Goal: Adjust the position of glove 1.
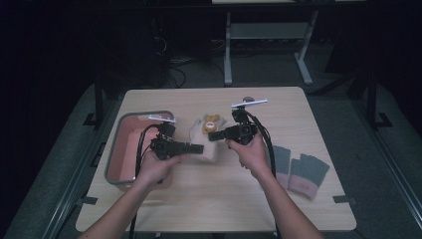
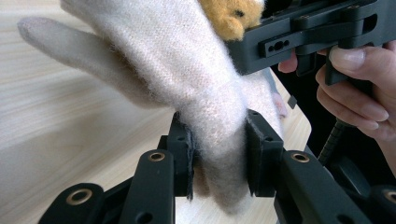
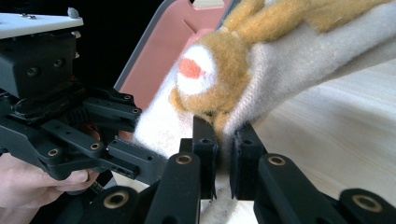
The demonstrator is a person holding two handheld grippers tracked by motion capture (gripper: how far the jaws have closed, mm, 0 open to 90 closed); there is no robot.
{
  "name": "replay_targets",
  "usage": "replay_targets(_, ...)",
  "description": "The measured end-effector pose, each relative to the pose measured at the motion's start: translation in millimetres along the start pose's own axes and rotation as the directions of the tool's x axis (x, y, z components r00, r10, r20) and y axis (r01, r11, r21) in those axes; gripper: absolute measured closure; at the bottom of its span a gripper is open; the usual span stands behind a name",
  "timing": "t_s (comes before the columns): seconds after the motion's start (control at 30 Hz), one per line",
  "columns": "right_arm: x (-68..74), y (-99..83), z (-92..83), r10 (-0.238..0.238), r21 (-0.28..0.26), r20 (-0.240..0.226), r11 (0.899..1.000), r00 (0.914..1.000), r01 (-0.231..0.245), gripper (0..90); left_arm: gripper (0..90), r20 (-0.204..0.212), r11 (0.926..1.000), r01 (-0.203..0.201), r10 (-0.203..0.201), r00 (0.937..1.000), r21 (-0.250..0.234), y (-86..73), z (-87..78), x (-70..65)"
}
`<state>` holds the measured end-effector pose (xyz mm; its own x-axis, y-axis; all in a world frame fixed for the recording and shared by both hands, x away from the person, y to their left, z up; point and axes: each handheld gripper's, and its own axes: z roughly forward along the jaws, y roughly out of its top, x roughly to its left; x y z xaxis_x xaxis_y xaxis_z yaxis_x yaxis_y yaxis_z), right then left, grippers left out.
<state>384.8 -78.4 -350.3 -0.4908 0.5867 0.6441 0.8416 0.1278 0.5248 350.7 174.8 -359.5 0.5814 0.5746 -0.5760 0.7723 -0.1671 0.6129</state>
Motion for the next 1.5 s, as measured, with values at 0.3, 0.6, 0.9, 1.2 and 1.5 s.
replay_targets(0.3,8.2,9.5,1.9,-0.012,0.000,-0.004,1.000,0.9999,0.012,82.6,67.2,-0.007,1.0000,-0.004,0.004,1.0000,-0.005,6.3,-10.4,0.7)
replay_targets(0.6,15.4,17.3,3.8,-0.021,0.002,-0.011,1.000,0.9997,0.021,82.6,67.1,-0.002,0.9999,0.001,-0.001,1.0000,-0.016,10.5,-20.2,3.6)
replay_targets(0.9,22.5,25.5,7.8,-0.031,0.005,-0.022,1.000,0.9993,0.031,82.6,67.1,-0.017,0.9996,-0.007,0.007,0.9998,-0.027,15.0,-31.1,3.7)
replay_targets(1.2,31.8,33.3,11.7,-0.041,0.008,-0.028,0.999,0.9988,0.041,82.6,67.2,-0.022,0.9994,-0.013,0.012,0.9997,-0.032,18.0,-41.9,6.2)
replay_targets(1.5,40.0,40.6,16.3,-0.053,0.009,-0.035,0.999,0.9980,0.053,82.7,67.2,-0.031,0.9990,-0.028,0.026,0.9992,-0.036,21.2,-52.3,8.1)
